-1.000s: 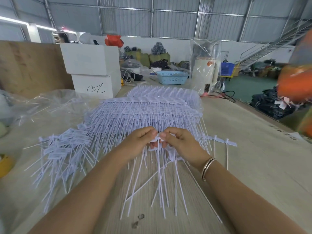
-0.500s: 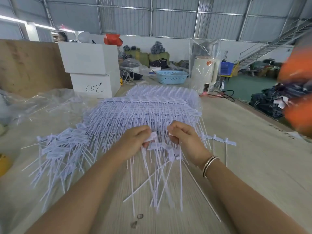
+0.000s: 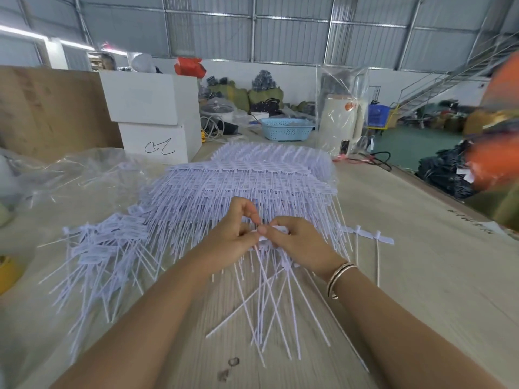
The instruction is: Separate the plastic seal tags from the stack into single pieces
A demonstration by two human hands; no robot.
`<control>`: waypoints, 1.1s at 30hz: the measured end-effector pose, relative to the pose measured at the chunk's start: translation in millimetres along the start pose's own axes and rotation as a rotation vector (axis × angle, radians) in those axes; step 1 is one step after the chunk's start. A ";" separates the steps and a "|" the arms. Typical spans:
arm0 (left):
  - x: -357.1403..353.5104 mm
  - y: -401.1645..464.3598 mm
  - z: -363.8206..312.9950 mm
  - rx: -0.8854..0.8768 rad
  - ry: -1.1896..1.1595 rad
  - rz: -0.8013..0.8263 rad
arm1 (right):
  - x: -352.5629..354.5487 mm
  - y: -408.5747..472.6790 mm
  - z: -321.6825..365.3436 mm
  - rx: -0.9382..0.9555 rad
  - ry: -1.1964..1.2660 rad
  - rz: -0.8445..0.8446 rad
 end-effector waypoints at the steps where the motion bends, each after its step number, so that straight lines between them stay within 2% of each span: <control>1: 1.2 -0.5 4.2 0.021 0.023 0.019 | 2.2 -0.5 0.3 -0.005 0.034 -0.003; 4: 3.6 0.2 9.8 0.084 0.151 0.070 | 9.9 -1.2 -1.6 -0.059 0.153 -0.037; 7: 3.0 3.8 12.3 0.094 0.202 0.071 | 8.7 -3.2 -1.9 -0.101 0.160 0.028; 13: 3.2 6.2 11.9 0.128 0.005 0.024 | 9.8 -4.4 4.6 -0.055 0.162 0.033; 17: -4.0 2.5 6.7 0.132 -0.281 -0.028 | 9.7 -3.5 12.1 0.083 0.264 -0.035; 21: 6.2 6.7 6.6 0.148 -0.690 -0.093 | 19.8 -2.5 13.7 0.138 0.412 -0.180; 23: 17.1 8.2 11.5 0.143 -0.650 -0.116 | 27.4 -2.3 8.2 0.128 0.431 -0.220; 25: 22.0 9.0 16.2 0.175 -0.506 -0.119 | 24.8 -3.0 1.1 0.055 0.307 -0.140; 28: 19.5 9.3 20.0 0.233 -0.092 -0.047 | 7.1 -0.5 -8.9 0.017 -0.147 0.013; 30: 17.1 7.8 22.8 0.228 0.121 -0.022 | 2.3 3.4 -6.8 0.090 -0.394 -0.013; 33: 12.2 4.3 20.4 0.170 0.099 -0.014 | 9.0 3.3 1.1 0.165 -0.345 -0.140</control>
Point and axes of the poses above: each hand's wrist, its own y-axis towards the middle knuckle, its own x-axis out of the back of the hand, z = x × y, the point moved 5 cm from there along y, towards the middle knuckle, and after that the axes turned 1 degree about x, right-handed, at the moved point
